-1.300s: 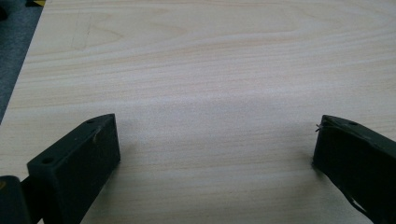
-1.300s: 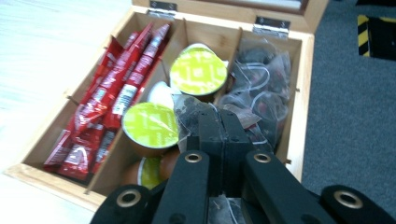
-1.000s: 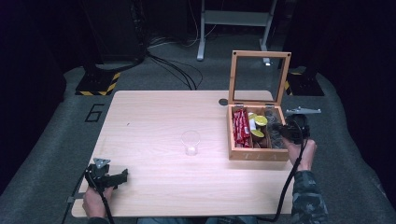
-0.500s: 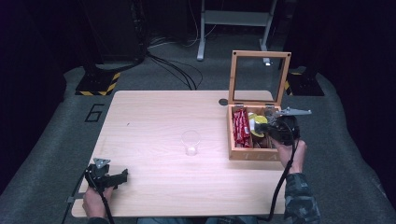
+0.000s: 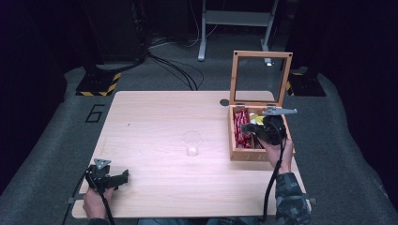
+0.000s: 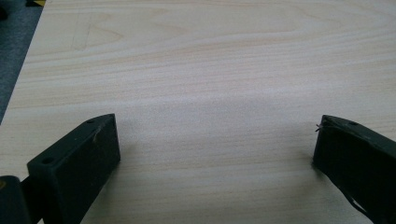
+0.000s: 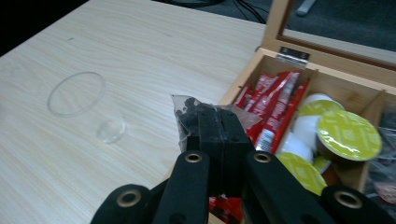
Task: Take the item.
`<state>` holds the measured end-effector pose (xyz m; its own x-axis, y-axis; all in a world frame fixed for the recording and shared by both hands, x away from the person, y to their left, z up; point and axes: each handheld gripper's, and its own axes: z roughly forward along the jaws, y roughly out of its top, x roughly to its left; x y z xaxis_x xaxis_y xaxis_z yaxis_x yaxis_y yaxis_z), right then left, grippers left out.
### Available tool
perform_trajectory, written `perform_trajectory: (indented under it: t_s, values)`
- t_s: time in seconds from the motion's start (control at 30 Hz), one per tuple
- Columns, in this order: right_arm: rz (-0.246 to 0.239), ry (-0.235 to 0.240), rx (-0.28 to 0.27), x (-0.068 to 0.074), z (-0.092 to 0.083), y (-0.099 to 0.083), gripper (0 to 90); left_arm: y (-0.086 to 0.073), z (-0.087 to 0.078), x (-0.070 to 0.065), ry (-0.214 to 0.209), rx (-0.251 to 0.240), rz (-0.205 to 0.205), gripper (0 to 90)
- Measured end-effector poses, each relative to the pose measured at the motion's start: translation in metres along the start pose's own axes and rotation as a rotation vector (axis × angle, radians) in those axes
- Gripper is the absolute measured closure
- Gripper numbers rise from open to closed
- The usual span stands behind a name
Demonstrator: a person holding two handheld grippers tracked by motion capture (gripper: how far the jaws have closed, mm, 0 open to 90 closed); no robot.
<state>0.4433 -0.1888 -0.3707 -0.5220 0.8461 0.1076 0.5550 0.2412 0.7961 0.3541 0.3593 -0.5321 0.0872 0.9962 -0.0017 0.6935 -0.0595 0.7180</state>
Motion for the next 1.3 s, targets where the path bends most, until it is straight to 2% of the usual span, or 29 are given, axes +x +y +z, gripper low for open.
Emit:
perform_trajectory:
  t_s: [0.4, 0.8, 0.87, 1.0, 1.17, 1.27, 1.3]
  values:
    - [-0.034, 0.059, 0.002, 0.022, 0.014, 0.008, 90.0, 0.000, 0.000, 0.000, 0.000, 0.000, 0.000, 0.5]
    - [-0.056, 0.107, -0.012, 0.035, 0.018, 0.017, 90.0, 0.000, 0.000, 0.000, 0.000, 0.000, 0.000, 0.5]
    - [-0.072, 0.130, -0.006, 0.041, 0.023, 0.019, 90.0, 0.000, 0.000, 0.000, 0.000, 0.000, 0.000, 0.5]
    - [-0.073, 0.161, 0.007, 0.047, 0.032, 0.022, 90.0, 0.000, 0.000, 0.000, 0.000, 0.000, 0.000, 0.5]
    - [-0.120, 0.193, 0.017, 0.065, 0.043, 0.026, 90.0, 0.000, 0.000, 0.000, 0.001, 0.000, 0.000, 0.5]
    - [-0.111, 0.211, 0.028, 0.067, 0.051, 0.027, 90.0, 0.000, -0.001, 0.001, 0.001, 0.008, 0.010, 0.5]
    - [-0.101, 0.221, 0.046, 0.071, 0.060, 0.027, 90.0, 0.000, -0.001, 0.001, 0.001, 0.008, 0.010, 0.5]
